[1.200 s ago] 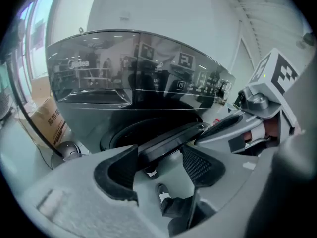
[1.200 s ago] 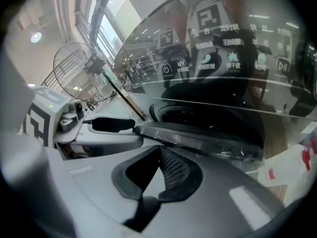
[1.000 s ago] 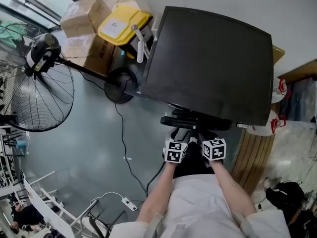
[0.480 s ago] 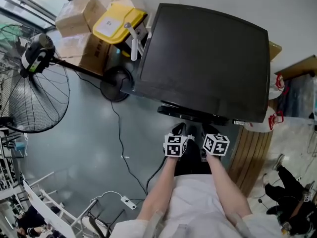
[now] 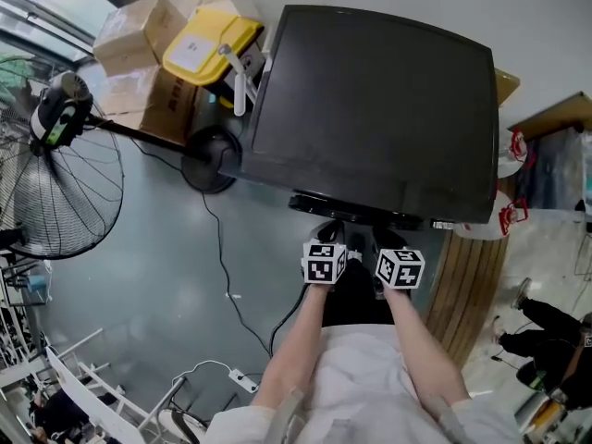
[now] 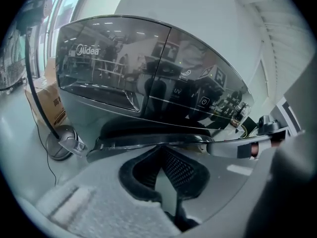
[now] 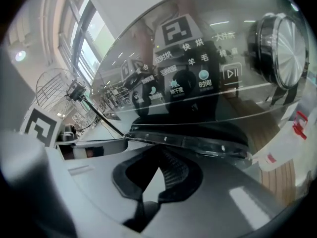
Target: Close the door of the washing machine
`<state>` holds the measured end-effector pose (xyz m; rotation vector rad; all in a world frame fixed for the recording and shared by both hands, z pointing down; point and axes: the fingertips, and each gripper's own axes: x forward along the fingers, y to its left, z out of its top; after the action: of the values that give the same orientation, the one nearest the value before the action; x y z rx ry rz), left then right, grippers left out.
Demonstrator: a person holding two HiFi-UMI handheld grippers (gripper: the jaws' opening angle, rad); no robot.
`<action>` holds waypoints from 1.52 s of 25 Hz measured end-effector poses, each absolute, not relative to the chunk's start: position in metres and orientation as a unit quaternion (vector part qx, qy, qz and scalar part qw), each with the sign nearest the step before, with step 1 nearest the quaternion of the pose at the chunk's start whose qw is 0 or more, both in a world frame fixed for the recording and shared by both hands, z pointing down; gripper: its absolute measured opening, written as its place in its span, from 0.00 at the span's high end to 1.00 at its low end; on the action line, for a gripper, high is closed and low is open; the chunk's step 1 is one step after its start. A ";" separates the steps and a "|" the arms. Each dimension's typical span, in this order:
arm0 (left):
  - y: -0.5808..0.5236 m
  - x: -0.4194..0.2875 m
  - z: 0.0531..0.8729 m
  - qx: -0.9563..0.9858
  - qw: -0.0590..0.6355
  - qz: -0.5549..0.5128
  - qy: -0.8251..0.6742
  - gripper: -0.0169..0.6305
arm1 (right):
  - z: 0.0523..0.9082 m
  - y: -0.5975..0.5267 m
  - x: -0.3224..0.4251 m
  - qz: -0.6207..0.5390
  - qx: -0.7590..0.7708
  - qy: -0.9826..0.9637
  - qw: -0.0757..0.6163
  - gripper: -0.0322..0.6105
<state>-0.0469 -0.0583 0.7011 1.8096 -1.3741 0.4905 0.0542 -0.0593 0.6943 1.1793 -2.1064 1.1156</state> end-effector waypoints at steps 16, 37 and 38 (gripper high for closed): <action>-0.063 -0.030 0.686 0.730 0.388 0.201 -0.525 0.97 | 0.672 -0.060 0.030 0.391 0.507 -0.745 0.188 0.95; -0.061 -0.035 0.693 0.766 0.341 0.182 -0.514 0.97 | 0.689 -0.057 0.026 0.342 0.528 -0.757 0.175 0.95; -0.061 -0.035 0.693 0.767 0.341 0.184 -0.512 0.97 | 0.688 -0.058 0.026 0.341 0.526 -0.759 0.176 0.95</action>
<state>-0.0349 -0.0607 0.6929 1.9947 -1.3333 0.4779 0.0262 -0.0577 0.6884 1.4906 -2.1486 0.9658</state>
